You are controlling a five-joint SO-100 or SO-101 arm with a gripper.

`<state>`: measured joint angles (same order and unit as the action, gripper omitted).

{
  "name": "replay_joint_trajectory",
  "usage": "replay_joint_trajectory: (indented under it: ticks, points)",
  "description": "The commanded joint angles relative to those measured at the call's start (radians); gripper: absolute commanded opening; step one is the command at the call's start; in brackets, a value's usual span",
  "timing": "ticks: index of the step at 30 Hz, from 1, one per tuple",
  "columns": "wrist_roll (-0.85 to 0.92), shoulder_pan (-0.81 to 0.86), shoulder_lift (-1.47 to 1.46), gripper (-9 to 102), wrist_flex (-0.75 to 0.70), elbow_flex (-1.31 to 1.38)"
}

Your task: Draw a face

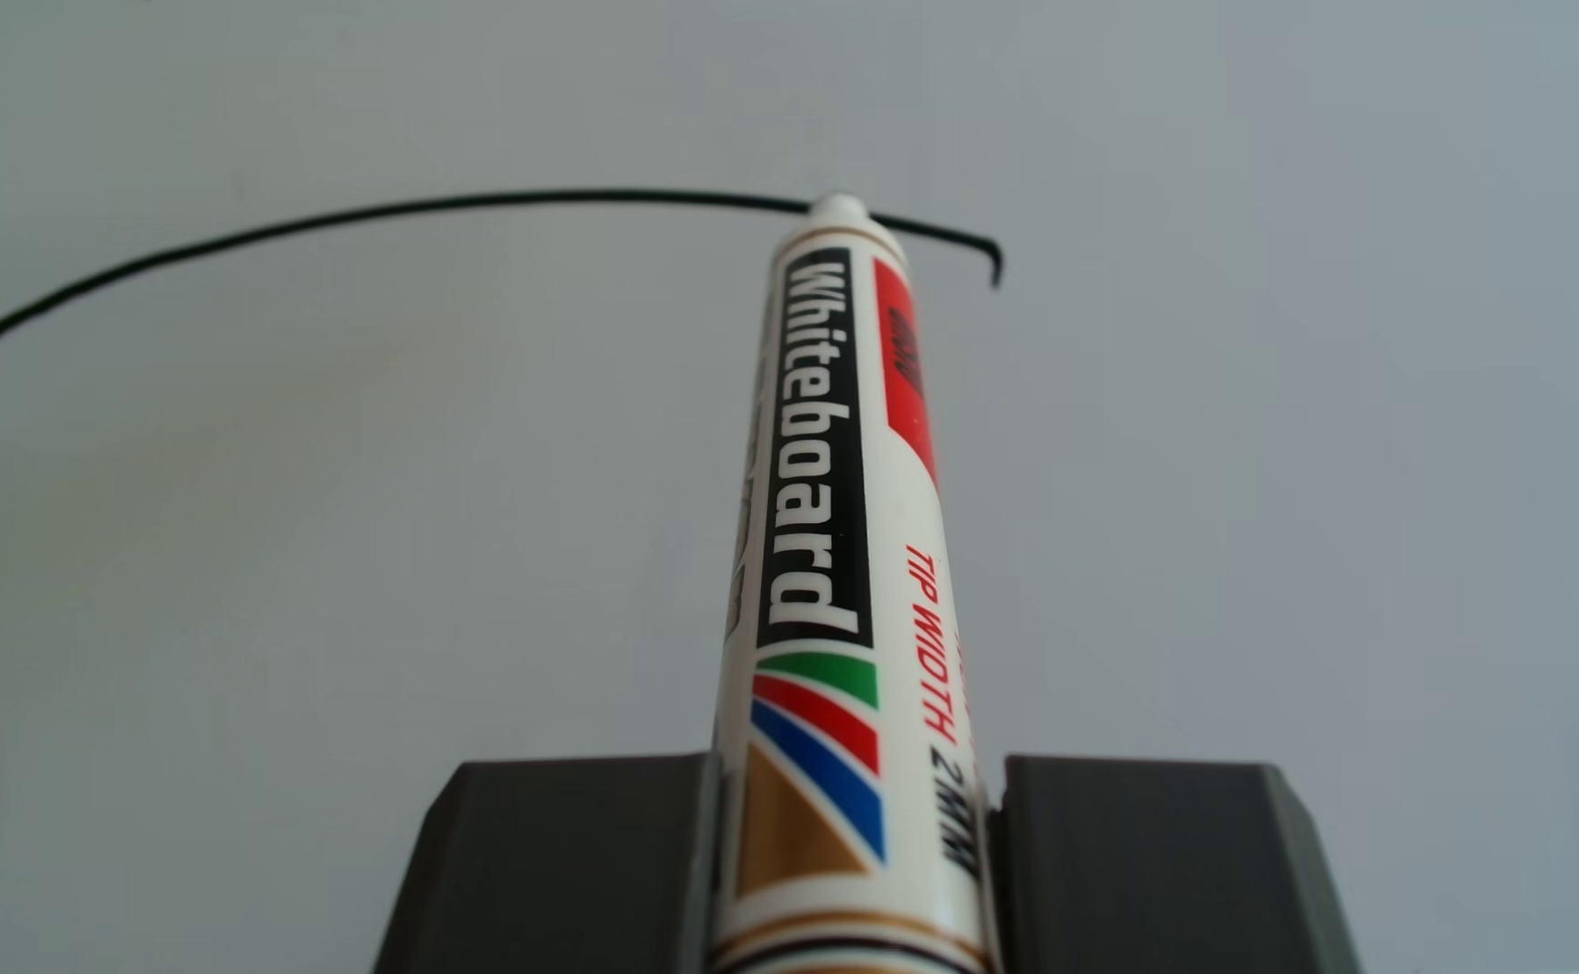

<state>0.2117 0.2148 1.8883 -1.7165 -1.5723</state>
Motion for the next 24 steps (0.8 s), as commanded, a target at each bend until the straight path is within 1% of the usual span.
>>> replay_joint_trajectory:
  ticks: [1, 4, 7, 9, 12, 16, 18, 24]
  points:
    - [0.003, -0.008, 0.089, -1, -0.002, 0.067]
    - [0.005, -0.032, 0.158, -1, -0.002, 0.066]
    - [-0.012, -0.095, 0.252, -1, 0.0, 0.051]
    - [-0.023, -0.176, 0.334, -1, 0.018, 0.026]
    - [-0.063, -0.256, 0.453, -1, 0.067, -0.029]
    - [-0.109, -0.276, 0.598, -1, 0.13, -0.115]
    - [-0.112, -0.284, 0.683, -1, 0.117, -0.138]
    - [-0.114, -0.376, 0.89, -1, -0.038, -0.146]
